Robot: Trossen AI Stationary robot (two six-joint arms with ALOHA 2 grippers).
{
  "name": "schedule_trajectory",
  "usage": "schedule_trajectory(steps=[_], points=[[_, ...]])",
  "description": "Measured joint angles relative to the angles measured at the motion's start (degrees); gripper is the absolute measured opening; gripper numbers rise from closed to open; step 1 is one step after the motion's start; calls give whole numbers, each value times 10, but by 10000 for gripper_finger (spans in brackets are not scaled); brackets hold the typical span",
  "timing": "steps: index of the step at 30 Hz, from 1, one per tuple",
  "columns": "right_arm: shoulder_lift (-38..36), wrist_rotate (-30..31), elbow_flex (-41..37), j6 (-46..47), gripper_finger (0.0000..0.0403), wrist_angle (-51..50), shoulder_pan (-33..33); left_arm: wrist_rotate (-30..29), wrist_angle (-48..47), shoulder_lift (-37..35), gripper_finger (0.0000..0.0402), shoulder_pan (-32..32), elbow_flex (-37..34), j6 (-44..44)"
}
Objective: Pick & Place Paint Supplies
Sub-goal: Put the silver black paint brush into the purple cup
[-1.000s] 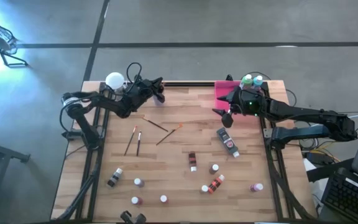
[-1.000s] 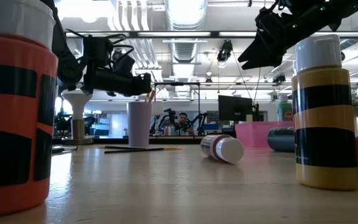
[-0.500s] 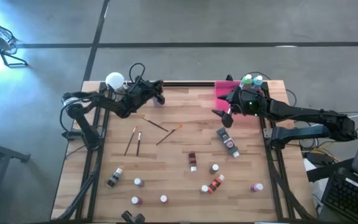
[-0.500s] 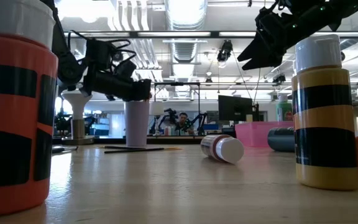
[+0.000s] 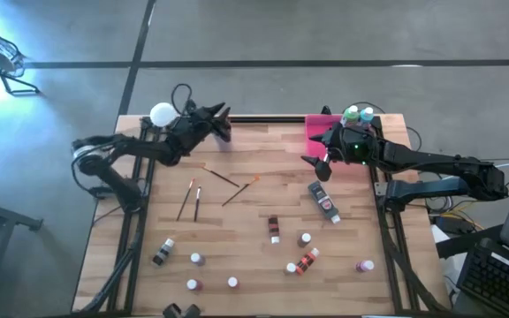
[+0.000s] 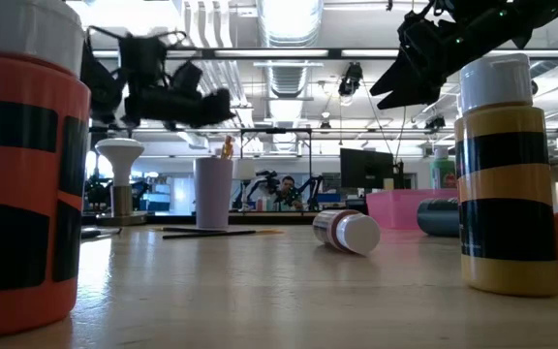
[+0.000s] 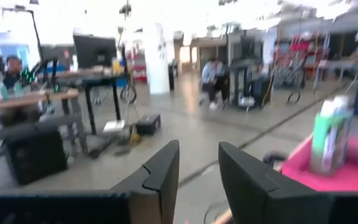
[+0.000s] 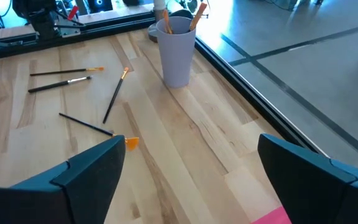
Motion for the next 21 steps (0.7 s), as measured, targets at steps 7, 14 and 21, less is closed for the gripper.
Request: schedule_trajectory(steps=[7, 14, 21], points=[[0, 0, 0, 0, 363, 0, 0, 116, -55, -131, 122, -9, 4, -17], [0, 0, 0, 0, 363, -1, 0, 143, -485, -267, 122, -50, 103, 7], [0, 0, 0, 1, 363, -1, 0, 49, -836, -308, 122, -107, 227, -113]])
